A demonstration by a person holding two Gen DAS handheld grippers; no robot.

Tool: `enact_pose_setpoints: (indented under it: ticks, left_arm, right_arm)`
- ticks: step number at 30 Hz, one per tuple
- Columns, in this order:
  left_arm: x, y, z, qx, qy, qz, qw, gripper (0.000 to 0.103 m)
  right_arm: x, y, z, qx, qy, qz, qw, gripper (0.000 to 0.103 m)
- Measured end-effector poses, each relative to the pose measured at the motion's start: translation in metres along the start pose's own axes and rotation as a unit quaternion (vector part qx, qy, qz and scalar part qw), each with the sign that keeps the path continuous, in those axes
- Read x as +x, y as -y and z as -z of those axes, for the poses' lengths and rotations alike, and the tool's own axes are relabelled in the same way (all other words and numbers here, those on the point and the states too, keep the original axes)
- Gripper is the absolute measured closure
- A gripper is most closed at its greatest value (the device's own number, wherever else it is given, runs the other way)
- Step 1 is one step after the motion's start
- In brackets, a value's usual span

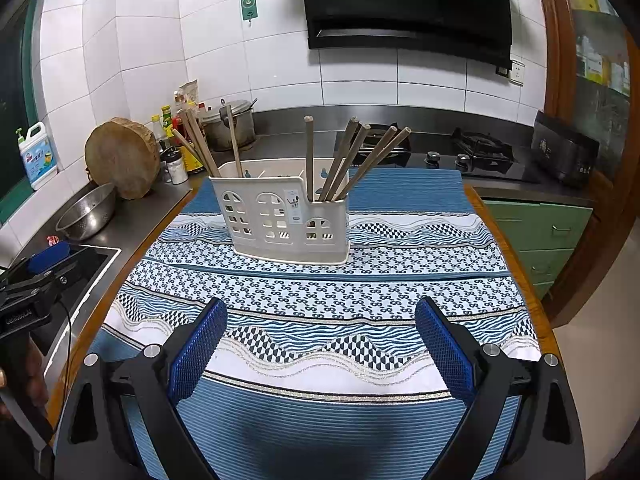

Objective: Organize utensils

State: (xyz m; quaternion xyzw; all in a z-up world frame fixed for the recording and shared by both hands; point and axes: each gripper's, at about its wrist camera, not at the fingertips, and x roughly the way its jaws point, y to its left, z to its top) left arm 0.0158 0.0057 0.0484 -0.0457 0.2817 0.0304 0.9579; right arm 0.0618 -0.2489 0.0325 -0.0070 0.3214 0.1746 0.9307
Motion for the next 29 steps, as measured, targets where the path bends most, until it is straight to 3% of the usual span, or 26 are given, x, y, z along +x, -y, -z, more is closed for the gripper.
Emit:
enact_pose_setpoints:
  ticks: [29]
  left_arm:
    - [-0.0015,0.0014,0.0009,0.001,0.001,0.005,1.0,0.005]
  right_arm:
    - [0.0005,0.0001,0.0,0.001,0.0,-0.001,1.0,0.011]
